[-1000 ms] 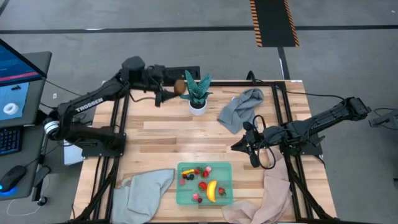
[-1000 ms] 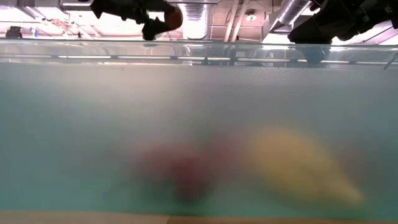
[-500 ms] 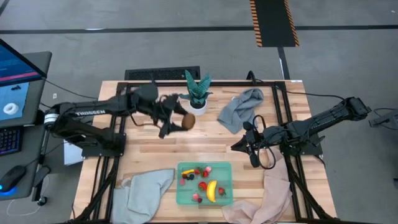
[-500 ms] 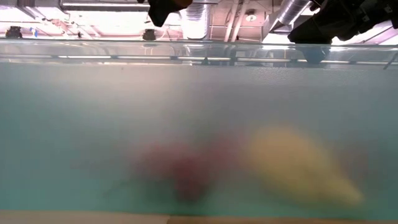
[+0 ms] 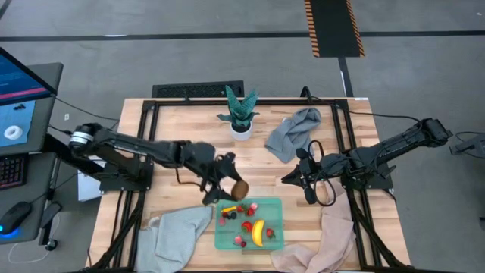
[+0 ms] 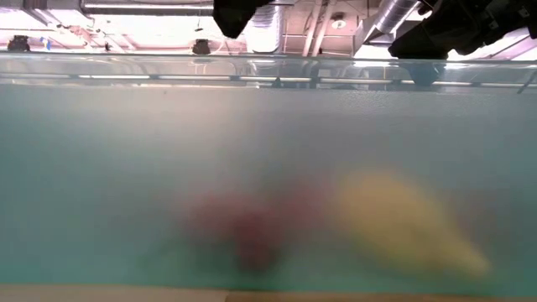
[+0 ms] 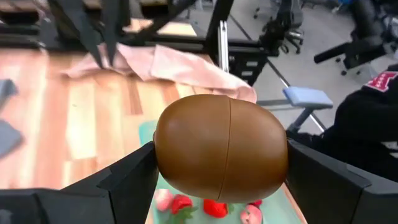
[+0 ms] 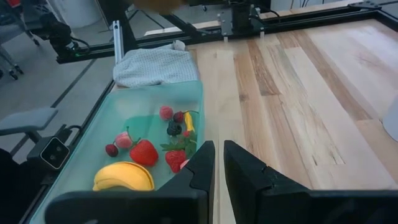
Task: Pick and placing Produce into tupperware
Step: Put the green kiwi into the green bin
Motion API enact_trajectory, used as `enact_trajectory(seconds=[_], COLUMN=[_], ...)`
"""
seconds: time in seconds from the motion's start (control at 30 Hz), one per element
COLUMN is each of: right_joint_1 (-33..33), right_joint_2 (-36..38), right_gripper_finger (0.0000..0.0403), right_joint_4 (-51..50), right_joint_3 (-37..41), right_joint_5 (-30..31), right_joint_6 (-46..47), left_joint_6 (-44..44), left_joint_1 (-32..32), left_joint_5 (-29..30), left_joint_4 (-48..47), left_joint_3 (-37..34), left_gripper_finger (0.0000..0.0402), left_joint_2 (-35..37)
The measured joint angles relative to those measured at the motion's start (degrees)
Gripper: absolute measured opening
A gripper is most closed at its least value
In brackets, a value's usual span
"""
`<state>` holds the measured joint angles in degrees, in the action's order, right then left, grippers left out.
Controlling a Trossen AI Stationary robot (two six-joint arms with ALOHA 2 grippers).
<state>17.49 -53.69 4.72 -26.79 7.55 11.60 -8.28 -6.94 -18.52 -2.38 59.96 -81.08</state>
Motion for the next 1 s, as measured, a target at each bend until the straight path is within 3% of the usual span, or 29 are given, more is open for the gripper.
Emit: enact_trajectory(seconds=[0.63,1.0], right_joint_1=[0.0,-0.02], right_joint_2=[0.02,0.0], right_gripper_finger=[0.0059,0.0059], right_joint_4=[-0.01,-0.01], right_joint_3=[0.0,0.0], right_joint_5=[0.0,0.0], right_joint_6=[-0.01,-0.01], left_joint_6=[-6.28,-10.37], left_joint_1=[-7.08,-7.15], left_joint_5=[5.49,8.03], left_joint_4=[16.4,18.67], left_joint_3=[-0.02,-0.02], left_gripper_finger=[0.0306,0.0306], left_joint_2=[-18.15,-25.26])
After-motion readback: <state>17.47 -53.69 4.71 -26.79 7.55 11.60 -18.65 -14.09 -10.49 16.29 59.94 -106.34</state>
